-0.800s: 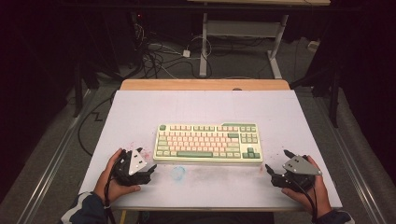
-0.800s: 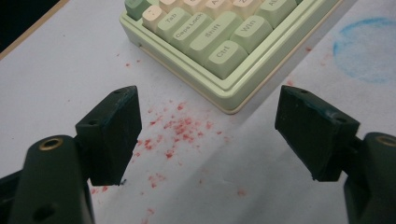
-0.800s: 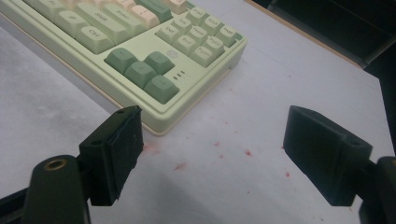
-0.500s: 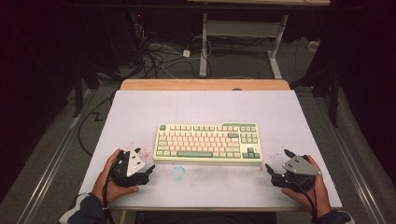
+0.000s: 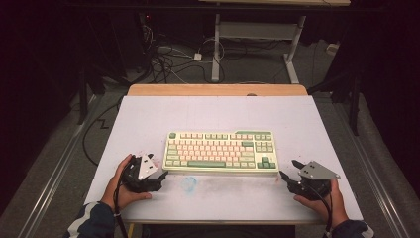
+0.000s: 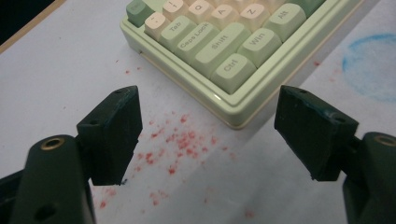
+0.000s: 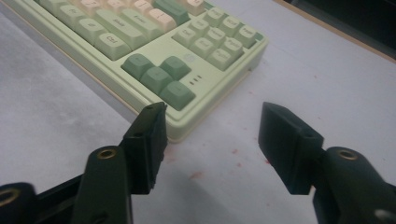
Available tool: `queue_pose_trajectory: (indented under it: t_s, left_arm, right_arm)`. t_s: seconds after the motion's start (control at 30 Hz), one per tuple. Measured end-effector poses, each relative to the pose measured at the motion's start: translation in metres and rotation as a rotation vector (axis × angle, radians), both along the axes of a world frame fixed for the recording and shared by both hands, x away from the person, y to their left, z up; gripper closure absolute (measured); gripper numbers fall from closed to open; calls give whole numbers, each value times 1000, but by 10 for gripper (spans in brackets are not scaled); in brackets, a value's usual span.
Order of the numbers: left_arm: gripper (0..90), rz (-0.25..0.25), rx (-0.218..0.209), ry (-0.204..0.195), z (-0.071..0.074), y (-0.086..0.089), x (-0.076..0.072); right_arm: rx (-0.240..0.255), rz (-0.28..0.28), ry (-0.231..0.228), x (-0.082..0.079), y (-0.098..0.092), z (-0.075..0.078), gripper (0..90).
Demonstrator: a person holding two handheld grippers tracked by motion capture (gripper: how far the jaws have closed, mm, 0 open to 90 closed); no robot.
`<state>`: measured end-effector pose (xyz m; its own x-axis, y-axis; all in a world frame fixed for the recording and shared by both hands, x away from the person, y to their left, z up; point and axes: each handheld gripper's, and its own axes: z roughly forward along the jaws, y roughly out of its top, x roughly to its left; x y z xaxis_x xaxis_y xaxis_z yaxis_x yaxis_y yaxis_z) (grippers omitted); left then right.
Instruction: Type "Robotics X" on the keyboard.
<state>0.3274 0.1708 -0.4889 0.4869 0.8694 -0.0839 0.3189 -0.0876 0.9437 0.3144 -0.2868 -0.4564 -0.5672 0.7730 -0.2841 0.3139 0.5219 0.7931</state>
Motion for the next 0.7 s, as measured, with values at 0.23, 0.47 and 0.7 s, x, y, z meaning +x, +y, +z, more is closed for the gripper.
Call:
queue_pose_trajectory:
  t_s: [0.23, 0.47, 0.7]
  left_arm:
    - [222, -7, -27, -7, 7, -5, 9]
    - [223, -14, -44, -13, 14, -12, 19]
    - [242, -23, -48, -13, 20, -23, 29]
  right_arm:
    - [38, 41, 6, 12, 17, 6, 471]
    - [50, 65, 2, 21, 28, 11, 479]
    - [4, 158, 54, 36, 58, 13, 725]
